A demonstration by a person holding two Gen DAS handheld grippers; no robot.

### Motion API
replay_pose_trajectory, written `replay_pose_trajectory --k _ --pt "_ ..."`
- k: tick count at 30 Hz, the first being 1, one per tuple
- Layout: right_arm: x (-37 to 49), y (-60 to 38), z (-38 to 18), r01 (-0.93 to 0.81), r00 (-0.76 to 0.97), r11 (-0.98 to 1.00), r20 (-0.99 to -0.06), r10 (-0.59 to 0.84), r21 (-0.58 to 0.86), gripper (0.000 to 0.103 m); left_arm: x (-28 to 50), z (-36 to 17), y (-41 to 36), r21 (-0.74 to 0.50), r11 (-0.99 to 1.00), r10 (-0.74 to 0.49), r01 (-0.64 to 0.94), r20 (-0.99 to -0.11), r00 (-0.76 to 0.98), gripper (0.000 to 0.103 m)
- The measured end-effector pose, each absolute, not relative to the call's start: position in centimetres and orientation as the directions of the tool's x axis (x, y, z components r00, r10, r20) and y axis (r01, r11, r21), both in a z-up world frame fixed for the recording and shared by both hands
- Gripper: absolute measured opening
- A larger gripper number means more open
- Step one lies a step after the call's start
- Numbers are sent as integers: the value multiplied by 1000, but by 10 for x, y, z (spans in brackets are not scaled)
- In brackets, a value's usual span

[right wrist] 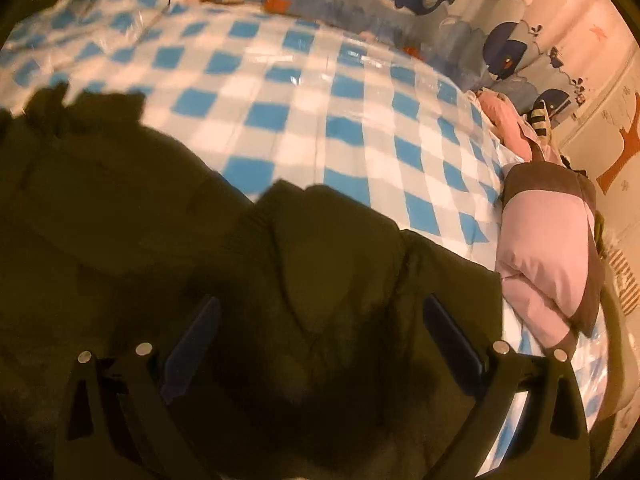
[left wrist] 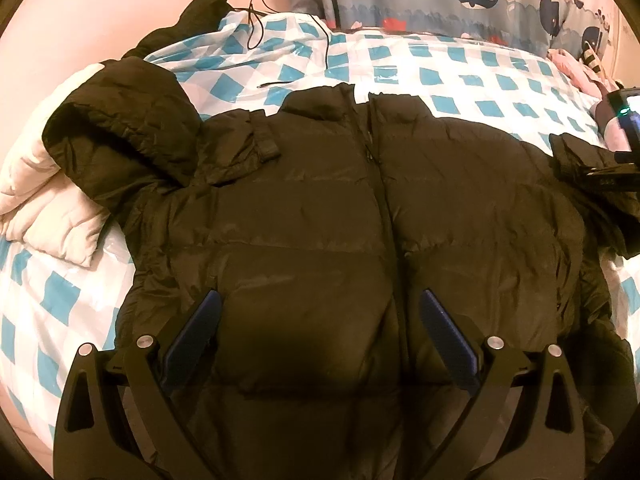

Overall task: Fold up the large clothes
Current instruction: 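Grasp the jacket sleeve cuff with the right gripper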

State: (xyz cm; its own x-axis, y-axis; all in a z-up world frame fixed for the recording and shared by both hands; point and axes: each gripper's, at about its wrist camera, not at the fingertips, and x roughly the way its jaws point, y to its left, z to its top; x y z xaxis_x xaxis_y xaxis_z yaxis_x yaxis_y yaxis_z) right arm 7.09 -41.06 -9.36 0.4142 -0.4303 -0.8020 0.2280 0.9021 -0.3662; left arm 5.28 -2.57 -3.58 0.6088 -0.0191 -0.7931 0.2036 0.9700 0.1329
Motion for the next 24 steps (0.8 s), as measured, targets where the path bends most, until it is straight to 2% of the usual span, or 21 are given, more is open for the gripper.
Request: replay_pose_trajectory --k 4,7,11,13,14,18,21,24 --pt "79 -418 -112 224 387 894 -806 -447 -388 97 53 -39 -28 138 968 -17 209 -798 603 95" --pt "77 -427 -121 228 404 916 -824 -397 -329 94 54 -41 -29 134 967 -22 216 -803 595 95" --pt "66 -455 -109 296 466 949 -852 -239 -105 32 54 -40 -28 131 968 -22 212 -801 598 95" --pt "56 -473 -96 340 518 940 -839 -170 20 21 52 -38 -27 129 969 -25 211 -797 603 95" --pt "46 -487 -85 358 565 926 -818 -110 123 18 51 -37 -27 132 968 -24 212 -796 605 95" --pt "0 -531 -42 356 742 838 -670 16 415 17 50 -36 -26 144 967 -12 209 -796 605 95" --pt "-39 -561 -4 320 843 778 -538 27 540 15 48 -34 -25 141 968 -13 207 -796 605 95" --pt "-79 -595 36 297 900 750 -436 -13 591 15 44 -31 -26 133 968 -22 211 -795 606 95"
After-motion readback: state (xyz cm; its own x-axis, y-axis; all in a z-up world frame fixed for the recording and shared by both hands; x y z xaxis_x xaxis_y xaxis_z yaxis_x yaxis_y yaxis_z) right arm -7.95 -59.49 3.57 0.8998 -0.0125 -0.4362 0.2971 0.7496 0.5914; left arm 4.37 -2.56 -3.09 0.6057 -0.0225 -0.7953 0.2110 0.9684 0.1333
